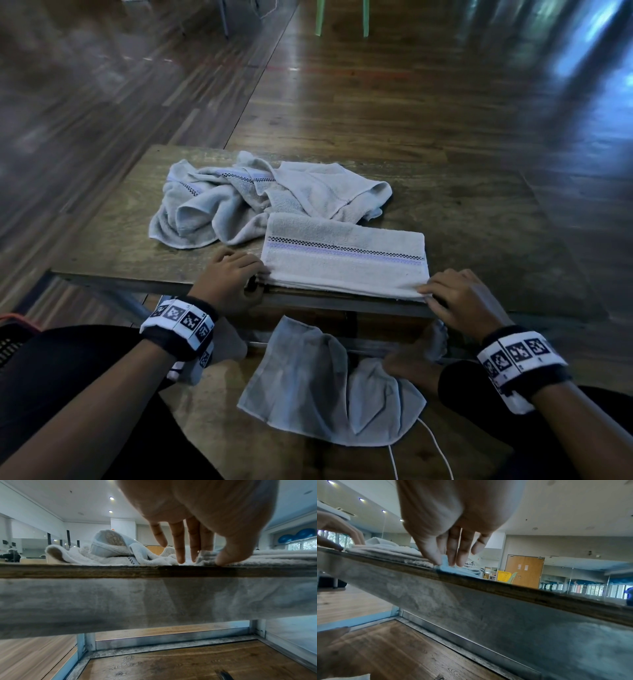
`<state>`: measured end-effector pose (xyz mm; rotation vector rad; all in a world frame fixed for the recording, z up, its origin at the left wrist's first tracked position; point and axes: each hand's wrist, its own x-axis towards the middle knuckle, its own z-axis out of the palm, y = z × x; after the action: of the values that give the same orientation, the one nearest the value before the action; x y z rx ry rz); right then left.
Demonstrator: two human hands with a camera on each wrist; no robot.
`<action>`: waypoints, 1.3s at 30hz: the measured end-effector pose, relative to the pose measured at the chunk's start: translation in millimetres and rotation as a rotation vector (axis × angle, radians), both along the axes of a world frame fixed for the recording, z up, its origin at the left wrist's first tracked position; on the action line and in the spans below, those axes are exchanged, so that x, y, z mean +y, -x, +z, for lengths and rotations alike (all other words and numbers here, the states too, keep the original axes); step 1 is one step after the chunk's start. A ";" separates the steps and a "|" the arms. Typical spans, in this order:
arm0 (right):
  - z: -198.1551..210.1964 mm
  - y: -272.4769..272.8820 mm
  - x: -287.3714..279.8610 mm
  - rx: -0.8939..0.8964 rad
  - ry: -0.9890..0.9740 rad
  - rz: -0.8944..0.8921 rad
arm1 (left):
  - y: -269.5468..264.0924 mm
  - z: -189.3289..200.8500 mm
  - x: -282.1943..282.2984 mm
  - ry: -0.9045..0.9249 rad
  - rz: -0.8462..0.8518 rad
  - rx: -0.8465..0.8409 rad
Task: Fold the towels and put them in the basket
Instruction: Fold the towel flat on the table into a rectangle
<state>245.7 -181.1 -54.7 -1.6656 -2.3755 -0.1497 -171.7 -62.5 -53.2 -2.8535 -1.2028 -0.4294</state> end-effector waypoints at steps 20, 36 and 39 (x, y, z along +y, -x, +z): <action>98.4 -4.6 -2.8 0.837 0.284 -0.073 | 14.3 85.9 -3.4 0.406 0.010 -0.755; 45.3 1.5 107.6 0.214 0.585 -0.421 | -32.2 44.6 79.0 0.195 0.158 0.266; 45.1 7.0 110.4 0.162 0.430 -0.415 | -40.3 33.4 79.1 0.082 0.094 0.180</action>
<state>238.7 -70.7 -9.7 -2.2502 -2.0101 0.4409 -131.4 16.5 -19.7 -2.8131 -1.3420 -0.1195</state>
